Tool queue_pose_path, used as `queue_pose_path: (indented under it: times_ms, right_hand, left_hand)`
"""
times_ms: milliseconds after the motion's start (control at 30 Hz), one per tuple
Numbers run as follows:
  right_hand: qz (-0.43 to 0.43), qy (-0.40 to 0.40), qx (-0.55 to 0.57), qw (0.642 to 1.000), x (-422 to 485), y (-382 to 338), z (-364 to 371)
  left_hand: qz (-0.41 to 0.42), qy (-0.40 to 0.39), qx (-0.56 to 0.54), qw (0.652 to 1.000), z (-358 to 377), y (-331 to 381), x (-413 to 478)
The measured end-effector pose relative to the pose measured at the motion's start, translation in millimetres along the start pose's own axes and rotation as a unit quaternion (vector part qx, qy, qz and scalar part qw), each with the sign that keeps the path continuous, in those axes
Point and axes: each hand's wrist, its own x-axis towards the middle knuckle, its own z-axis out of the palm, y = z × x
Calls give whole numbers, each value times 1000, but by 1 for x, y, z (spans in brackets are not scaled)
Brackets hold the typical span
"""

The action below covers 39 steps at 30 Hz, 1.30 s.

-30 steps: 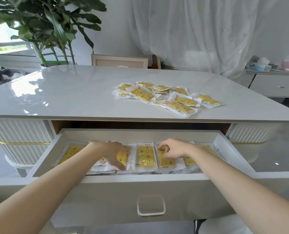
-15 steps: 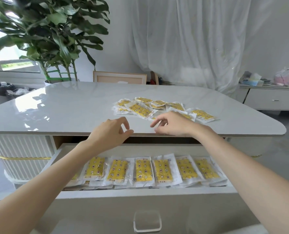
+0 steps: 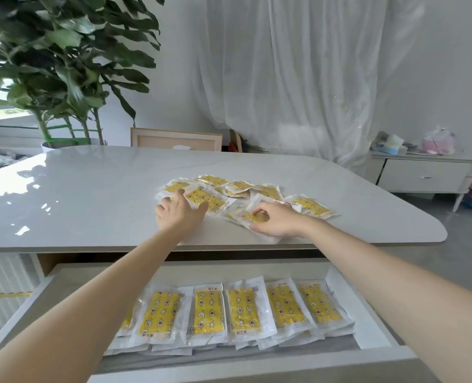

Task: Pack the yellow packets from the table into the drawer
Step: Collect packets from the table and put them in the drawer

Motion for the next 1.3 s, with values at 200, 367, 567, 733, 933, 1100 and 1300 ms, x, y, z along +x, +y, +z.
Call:
queue_pose_path:
  times_ms: [200, 367, 567, 733, 933, 1100, 1300]
  right_hand:
    - [-8, 17, 48, 999, 21, 4, 12]
    - [-49, -13, 160, 986, 16, 6, 1]
    - [-90, -54, 204, 973, 12, 4, -5]
    - [-38, -40, 135, 989, 8, 5, -8]
    - [34, -61, 29, 997, 8, 5, -8]
    - [46, -66, 48, 996, 4, 2, -7]
    - [61, -63, 55, 995, 6, -1, -8]
  left_hand:
    - [-40, 83, 10, 996, 19, 1, 25]
    - [-74, 86, 59, 992, 21, 6, 36]
    - [-56, 66, 71, 994, 20, 2, 41]
    - [-48, 58, 46, 996, 17, -5, 40]
    - [-7, 68, -88, 994, 14, -12, 37]
    - [4, 43, -305, 952, 8, -14, 28]
    - [-3, 100, -419, 902, -6, -18, 17]
